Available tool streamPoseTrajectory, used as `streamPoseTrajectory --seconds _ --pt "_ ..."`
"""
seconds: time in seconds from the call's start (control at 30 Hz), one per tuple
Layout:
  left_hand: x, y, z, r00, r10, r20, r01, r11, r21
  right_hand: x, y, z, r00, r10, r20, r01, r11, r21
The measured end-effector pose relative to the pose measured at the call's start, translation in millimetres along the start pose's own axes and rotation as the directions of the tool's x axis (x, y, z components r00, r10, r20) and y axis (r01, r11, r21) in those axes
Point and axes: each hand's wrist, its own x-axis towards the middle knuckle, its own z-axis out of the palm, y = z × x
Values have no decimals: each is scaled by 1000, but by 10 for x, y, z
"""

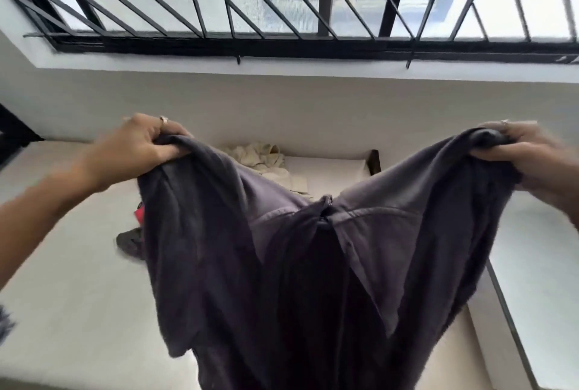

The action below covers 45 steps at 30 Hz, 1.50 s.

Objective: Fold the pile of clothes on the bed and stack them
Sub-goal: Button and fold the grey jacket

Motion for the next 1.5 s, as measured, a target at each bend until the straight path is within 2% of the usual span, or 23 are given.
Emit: streamPoseTrajectory --seconds 0.1,0.2,0.37,0.43,0.5,0.63,0.7,0.8,0.9,0.97,1.03,1.1,1.17,1.33,1.43,1.5 --pt "872 -497 605 998 -52 30 47 989 144 774 723 245 992 120 -49 -126 980 -152" --pt "1791 -1232 1589 993 -96 68 72 952 298 1600 1796 591 960 244 -134 -273 923 -271" --pt "2681 -2138 2998 994 -102 32 66 822 565 2474 3492 1059 936 219 -274 -336 789 -515" --pt "2904 -2277 3227 998 -57 18 33 784 620 2678 3836 1162 901 214 -377 -392 773 -499" --pt "3181 -2433 3333 999 -40 -25 47 786 616 2926 4030 1240 845 227 -484 -462 765 -448" --pt "3414 -2628 3397 994 -108 -28 103 793 601 3267 4171 1287 822 232 -520 -486 761 -429" --pt "3430 -2731 3419 987 -159 -15 147 869 472 3318 4201 1361 847 250 -470 -482 735 -477" --pt "3339 -2896 3452 947 -292 133 269 948 169 3184 4165 1637 843 332 -423 -536 587 -607" --pt "3056 -3053 3454 891 -387 239 411 910 -57 2854 4046 2188 932 206 -298 -362 574 -734" --pt "2816 -3156 3458 881 -421 217 459 872 -169 2563 3944 2650 982 128 -139 -188 630 -754" --pt "2568 -3230 3418 887 -438 143 457 876 -155 2198 3805 3128 999 44 13 -22 718 -696" --pt "2349 -3232 3363 899 -434 64 438 897 -62 1808 3670 3565 997 -31 64 63 805 -590" --pt "2120 -3308 3343 908 -419 21 420 907 -36 1372 3562 3972 996 -37 81 73 870 -488" --pt "1865 -3423 3239 956 -294 23 293 955 36 1014 3227 4564 988 -5 157 55 948 -312" --pt "1824 -3099 3102 994 -105 -4 105 994 -8 1124 3001 4714 985 24 173 44 926 -375" --pt "1796 -2844 3041 999 26 20 -27 999 44 1198 2806 4793 984 120 129 -55 907 -418"
